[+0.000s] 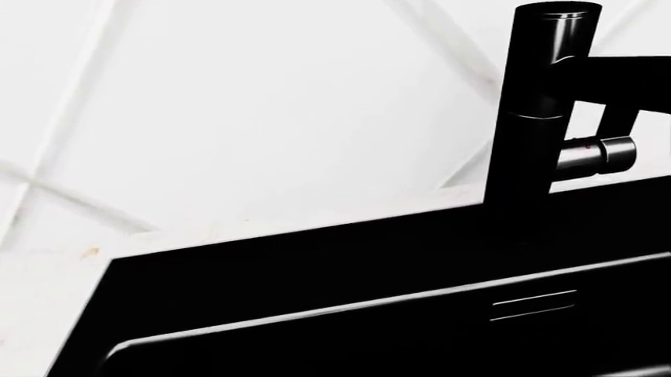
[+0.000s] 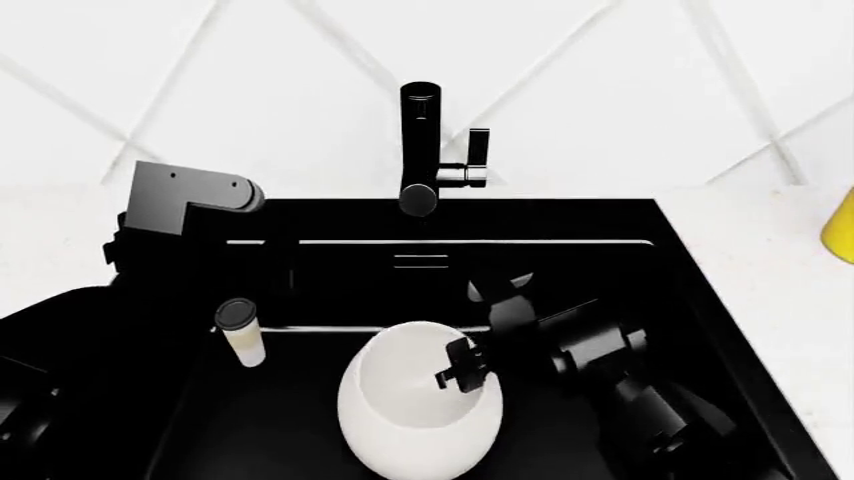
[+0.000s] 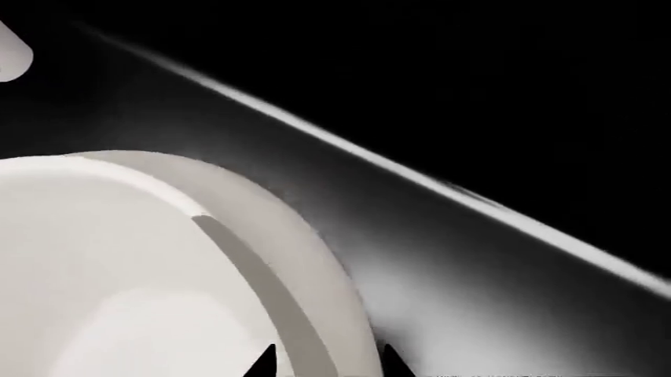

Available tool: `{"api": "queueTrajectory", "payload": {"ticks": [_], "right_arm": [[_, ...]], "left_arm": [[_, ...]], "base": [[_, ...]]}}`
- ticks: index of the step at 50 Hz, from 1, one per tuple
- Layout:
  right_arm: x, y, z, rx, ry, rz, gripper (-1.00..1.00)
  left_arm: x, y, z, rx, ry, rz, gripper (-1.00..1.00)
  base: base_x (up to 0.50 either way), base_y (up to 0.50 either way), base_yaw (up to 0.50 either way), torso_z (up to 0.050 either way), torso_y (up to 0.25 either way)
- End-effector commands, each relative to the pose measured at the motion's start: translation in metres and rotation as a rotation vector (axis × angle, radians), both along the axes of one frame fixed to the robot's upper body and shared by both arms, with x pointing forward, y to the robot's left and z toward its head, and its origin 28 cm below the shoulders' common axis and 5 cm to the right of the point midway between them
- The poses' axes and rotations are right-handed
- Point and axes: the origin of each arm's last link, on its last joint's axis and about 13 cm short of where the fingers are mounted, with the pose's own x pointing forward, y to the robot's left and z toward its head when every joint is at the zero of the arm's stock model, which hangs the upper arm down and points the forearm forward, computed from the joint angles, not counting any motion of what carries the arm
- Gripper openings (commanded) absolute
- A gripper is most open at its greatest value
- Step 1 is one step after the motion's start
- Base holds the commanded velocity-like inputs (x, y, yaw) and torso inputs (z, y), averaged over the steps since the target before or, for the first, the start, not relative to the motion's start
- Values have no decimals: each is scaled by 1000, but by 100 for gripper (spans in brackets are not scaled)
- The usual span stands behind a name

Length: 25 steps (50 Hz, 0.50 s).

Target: Pick the cup and bowl from the sink and place them on the counter for drying.

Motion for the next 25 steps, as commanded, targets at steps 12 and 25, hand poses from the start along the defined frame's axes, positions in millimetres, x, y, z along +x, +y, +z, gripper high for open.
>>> {"api": "queueTrajectory", "payload": {"ticks": [12, 25], "right_arm": [[-16, -11, 37, -1, -82, 4, -100], [-38, -32, 62, -48, -150, -28, -100]], "left_arm": [[1, -2, 0, 4, -1, -5, 100], [2, -4, 0, 3, -5, 1, 100]], "base": [[0, 0, 0, 0, 0], [0, 0, 0, 0, 0]]}}
